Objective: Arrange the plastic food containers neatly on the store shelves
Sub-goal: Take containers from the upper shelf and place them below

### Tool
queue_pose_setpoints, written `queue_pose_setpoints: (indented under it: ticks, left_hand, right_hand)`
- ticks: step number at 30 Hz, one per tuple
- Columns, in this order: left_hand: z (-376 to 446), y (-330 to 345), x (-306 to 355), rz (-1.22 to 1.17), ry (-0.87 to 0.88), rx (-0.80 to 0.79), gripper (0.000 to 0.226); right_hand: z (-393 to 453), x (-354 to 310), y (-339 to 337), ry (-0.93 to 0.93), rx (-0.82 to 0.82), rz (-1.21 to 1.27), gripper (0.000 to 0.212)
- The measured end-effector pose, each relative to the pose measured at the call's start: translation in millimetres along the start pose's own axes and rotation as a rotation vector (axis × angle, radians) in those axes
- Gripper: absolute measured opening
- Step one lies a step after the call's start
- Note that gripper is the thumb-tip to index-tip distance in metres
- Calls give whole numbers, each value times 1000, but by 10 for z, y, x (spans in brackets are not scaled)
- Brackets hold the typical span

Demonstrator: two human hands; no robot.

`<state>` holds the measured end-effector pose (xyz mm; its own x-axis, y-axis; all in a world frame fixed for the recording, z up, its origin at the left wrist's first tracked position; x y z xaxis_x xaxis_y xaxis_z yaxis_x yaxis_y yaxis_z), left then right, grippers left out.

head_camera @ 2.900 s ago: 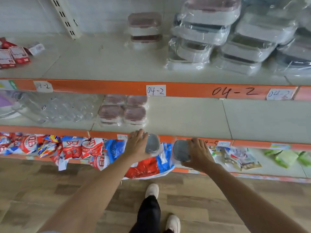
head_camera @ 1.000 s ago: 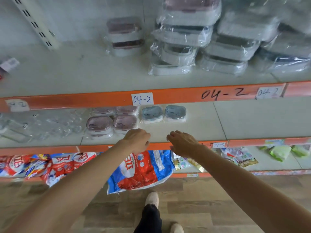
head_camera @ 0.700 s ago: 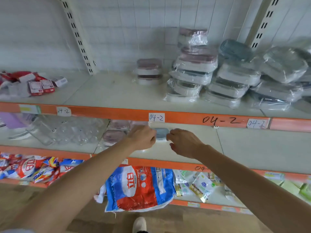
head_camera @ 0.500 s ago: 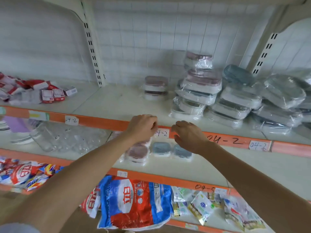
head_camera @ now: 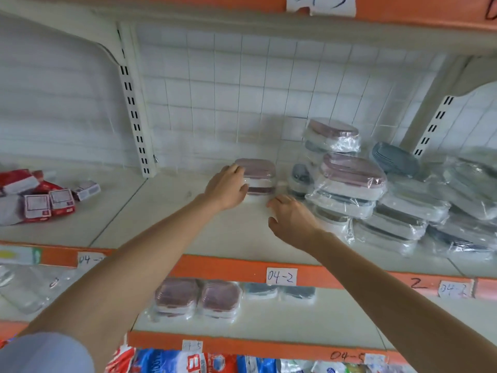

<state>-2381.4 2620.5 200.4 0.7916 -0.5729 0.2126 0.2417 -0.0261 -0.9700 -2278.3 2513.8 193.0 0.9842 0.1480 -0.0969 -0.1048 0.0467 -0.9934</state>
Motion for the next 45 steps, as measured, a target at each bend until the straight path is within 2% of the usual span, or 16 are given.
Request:
queue_pose_setpoints:
  ticks: [4, 9, 12, 15, 18, 21, 23, 26, 29, 31, 33, 35, 40, 43, 45]
  left_hand:
    - [422, -4, -20, 62, 98, -59, 55]
    - [717, 271, -87, 215, 116, -274, 77]
    - [715, 248, -193, 273, 168, -166, 72]
    - [668, 146, -436, 139, 153, -87, 71]
    - [570, 115, -779, -10, 115, -110, 72]
    - [422, 185, -1157, -148, 61, -198, 53]
    - [307, 243, -1366, -159, -8, -244, 55]
    - [165, 352, -1518, -160, -60, -270, 77]
    - [126, 315, -1441, -209, -10, -207, 111]
    - [163, 308, -1312, -174, 51, -237, 121]
    - [208, 325, -1192, -152, 79, -275, 114]
    - [233, 270, -1129, -155, 66, -232, 99]
    - [92, 178, -1108, -85, -8, -264, 100]
    - [-107, 175, -1063, -70, -1, -276, 82]
    - [-258, 203, -1051, -150, -27, -332, 81]
  right_hand:
    - [278, 31, 13, 85, -3, 13, 27]
    - [513, 87, 143, 166, -20, 33, 38]
    - [662, 133, 254, 231, -63, 25, 45]
    - [856, 199, 325, 284, -81, -15, 48]
    - [1076, 292, 312, 323, -48, 15, 61]
    - [1323, 336, 410, 278, -161, 26, 83]
    - [1444, 364, 519, 269, -257, 13, 89]
    - [1535, 366, 630, 271, -310, -50, 87]
    - [1538, 285, 587, 229, -247, -95, 76]
    - [1481, 199, 552, 184, -227, -104, 67]
    - [1383, 131, 530, 154, -198, -134, 62]
    - [1285, 73, 519, 125, -167, -181, 64]
    - [1081, -57, 510, 39, -144, -254, 73]
    - [927, -100, 536, -2, -168, -136, 75]
    - [809, -122, 585, -28, -213, -20, 77]
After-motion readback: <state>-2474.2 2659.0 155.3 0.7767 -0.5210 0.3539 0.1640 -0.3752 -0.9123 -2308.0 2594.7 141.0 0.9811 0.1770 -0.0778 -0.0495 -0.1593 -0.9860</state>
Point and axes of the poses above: each hand's wrist, its own z-axis towards the middle knuckle, its own y-axis out of the palm, x = y × z, the point moved 7 cm from there along z, towards the middle knuckle, and after that the axes turned 10 degrees about -x, right-handed, at the moved point
